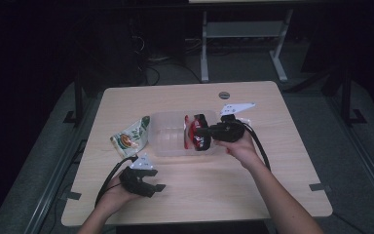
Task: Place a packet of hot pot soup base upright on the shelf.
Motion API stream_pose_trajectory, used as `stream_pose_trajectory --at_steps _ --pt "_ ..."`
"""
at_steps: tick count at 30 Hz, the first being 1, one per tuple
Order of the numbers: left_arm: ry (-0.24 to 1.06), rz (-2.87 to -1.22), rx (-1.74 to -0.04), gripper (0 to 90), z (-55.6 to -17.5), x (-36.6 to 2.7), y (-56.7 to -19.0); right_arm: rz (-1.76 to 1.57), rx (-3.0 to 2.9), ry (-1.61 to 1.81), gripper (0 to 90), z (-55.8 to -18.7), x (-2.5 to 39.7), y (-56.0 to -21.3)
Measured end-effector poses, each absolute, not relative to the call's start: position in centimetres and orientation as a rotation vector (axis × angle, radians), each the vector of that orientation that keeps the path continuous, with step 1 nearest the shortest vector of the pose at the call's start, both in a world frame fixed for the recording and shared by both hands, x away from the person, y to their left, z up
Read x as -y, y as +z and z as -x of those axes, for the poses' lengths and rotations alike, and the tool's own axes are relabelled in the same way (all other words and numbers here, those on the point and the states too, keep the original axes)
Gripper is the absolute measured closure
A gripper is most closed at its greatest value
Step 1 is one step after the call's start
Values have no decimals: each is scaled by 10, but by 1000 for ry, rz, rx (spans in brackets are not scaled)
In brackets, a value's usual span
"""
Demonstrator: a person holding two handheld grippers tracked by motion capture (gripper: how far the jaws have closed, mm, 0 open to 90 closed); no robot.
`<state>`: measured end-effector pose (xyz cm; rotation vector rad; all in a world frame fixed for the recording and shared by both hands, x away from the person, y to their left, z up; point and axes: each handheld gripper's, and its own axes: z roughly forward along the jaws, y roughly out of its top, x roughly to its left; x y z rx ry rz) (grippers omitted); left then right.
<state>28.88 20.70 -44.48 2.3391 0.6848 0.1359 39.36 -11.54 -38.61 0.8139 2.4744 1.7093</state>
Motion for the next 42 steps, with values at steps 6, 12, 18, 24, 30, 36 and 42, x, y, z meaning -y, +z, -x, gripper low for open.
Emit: stream_pose_trajectory --at_steps 6,12,18,24,30,36,42 --pt "130 -2338 -693 355 -288 -206 -446 -821 -2474 1703 897 -395 111 -389" --pt "129 -2347 -683 355 -289 -206 -447 -822 -2470 1676 895 -399 105 -392" --pt "128 -2363 -670 355 -289 -206 -447 -836 -2482 1619 895 -405 98 -396" --pt "118 -2356 -672 355 -288 -205 -448 -843 -2487 1590 894 -412 88 -396" --pt "107 -2386 -649 355 -289 -204 -449 -873 -2459 1616 861 -418 84 -398" --pt "103 -2386 -647 355 -289 -204 -450 -885 -2460 1604 708 -417 85 -397" --pt "96 -2383 -649 355 -289 -203 -450 -903 -2441 1605 564 -415 88 -393"
